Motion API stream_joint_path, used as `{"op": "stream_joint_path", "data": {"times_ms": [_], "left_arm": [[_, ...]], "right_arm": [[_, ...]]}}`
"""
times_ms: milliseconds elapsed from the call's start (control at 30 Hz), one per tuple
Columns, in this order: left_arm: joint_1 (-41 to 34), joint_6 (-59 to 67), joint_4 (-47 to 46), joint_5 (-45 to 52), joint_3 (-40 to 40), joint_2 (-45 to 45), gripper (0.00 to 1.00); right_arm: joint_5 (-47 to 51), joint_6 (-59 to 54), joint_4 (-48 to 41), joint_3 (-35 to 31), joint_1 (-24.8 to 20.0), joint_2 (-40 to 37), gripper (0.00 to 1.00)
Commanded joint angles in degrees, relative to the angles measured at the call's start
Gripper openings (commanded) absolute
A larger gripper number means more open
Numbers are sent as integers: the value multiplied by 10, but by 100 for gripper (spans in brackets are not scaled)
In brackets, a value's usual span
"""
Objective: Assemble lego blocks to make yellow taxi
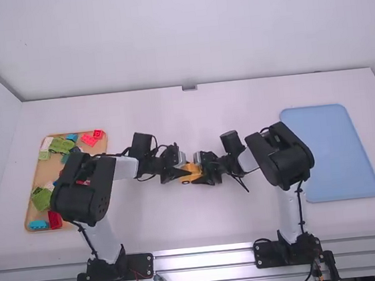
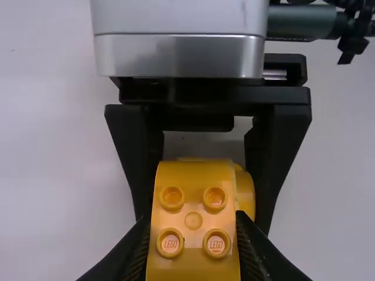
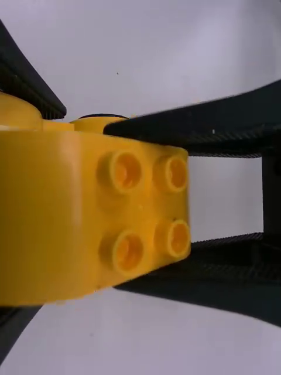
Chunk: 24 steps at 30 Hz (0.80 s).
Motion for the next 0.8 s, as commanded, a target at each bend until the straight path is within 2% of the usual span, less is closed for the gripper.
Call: {"op": "stream_joint_path", "data": {"times_ms": [0, 233, 600, 767], "left_arm": [[-1, -4, -12, 7, 3, 5, 2], [-2, -4, -12, 15, -11, 5, 2], [-5, -38, 89, -4, -66, 5, 2], [-17, -45, 80, -34, -66, 5, 2]], "right_arm": [[13, -3, -6, 4, 1, 12, 36], [12, -3, -4, 4, 0, 12, 36], [11, -3, -4, 3, 1, 12, 36], [11, -3, -4, 3, 1, 12, 36]]}}
